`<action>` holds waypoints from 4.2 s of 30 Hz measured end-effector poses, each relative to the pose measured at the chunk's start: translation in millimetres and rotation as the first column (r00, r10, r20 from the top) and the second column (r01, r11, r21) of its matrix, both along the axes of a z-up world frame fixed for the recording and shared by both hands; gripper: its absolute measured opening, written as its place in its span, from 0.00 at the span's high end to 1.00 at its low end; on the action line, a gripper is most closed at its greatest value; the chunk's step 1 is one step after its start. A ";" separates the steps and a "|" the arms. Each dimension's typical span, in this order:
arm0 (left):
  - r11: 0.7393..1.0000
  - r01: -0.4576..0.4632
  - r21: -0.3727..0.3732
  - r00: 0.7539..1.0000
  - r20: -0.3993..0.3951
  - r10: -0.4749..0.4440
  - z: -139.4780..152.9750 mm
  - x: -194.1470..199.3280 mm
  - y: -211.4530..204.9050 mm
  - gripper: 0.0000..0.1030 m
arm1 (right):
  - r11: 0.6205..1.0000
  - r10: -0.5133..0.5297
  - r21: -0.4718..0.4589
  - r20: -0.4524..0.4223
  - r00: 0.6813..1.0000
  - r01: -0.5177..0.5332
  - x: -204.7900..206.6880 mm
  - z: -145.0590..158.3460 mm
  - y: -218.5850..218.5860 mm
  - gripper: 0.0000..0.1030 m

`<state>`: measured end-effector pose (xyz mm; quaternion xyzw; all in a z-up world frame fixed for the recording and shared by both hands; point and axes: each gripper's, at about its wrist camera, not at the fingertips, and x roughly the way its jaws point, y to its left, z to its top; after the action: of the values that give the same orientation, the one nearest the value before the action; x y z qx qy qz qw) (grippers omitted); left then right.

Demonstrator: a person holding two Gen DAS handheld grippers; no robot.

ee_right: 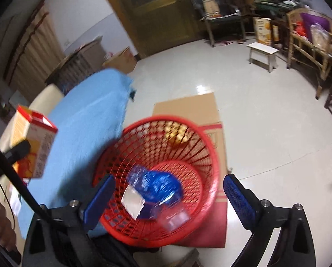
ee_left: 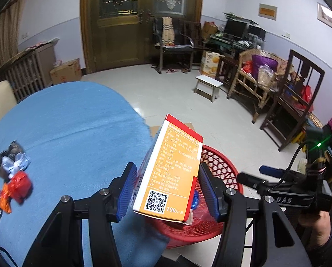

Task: Collect trash
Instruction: 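Open the left tool to drop the orange box into the red basket, then move both tools back to the table toward the red bag and red cloth, then grasp the red plastic bag with the right tool while the left tool grasps the red cloth bundle, then carry the red bag and red cloth bundle toward the red basket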

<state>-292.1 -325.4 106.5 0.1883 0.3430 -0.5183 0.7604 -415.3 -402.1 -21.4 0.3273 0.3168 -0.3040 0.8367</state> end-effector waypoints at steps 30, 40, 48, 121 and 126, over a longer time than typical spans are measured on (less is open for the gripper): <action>0.972 -0.233 0.017 0.966 -0.111 0.234 -21.7 65.1 68.1 0.25 | 1.000 0.000 -0.020 0.052 0.999 0.001 14.8 21.4 2.3 0.04; 0.885 -0.465 0.010 0.873 -0.162 0.460 -40.8 111.6 172.0 0.25 | 0.982 0.180 -0.053 0.003 0.984 -0.180 86.5 27.8 58.3 0.04; 0.776 -0.631 0.010 0.765 -0.160 0.624 -51.8 149.2 260.2 0.25 | 0.930 0.359 -0.071 -0.052 0.932 -0.362 152.2 29.7 113.0 0.04; 0.737 -0.675 -0.038 0.737 -0.085 0.671 -26.3 147.4 289.7 0.75 | 0.851 0.522 -0.085 0.028 0.853 -0.518 229.3 31.9 189.9 0.33; 0.763 -0.645 -0.045 0.764 -0.075 0.641 -20.4 140.2 268.1 0.75 | 0.861 0.504 -0.102 0.050 0.862 -0.497 214.7 41.1 181.6 0.33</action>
<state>-152.0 -57.2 86.1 0.0191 0.3896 -0.2426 0.8882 -200.6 -220.5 19.7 0.2090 0.3460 -0.0770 0.9114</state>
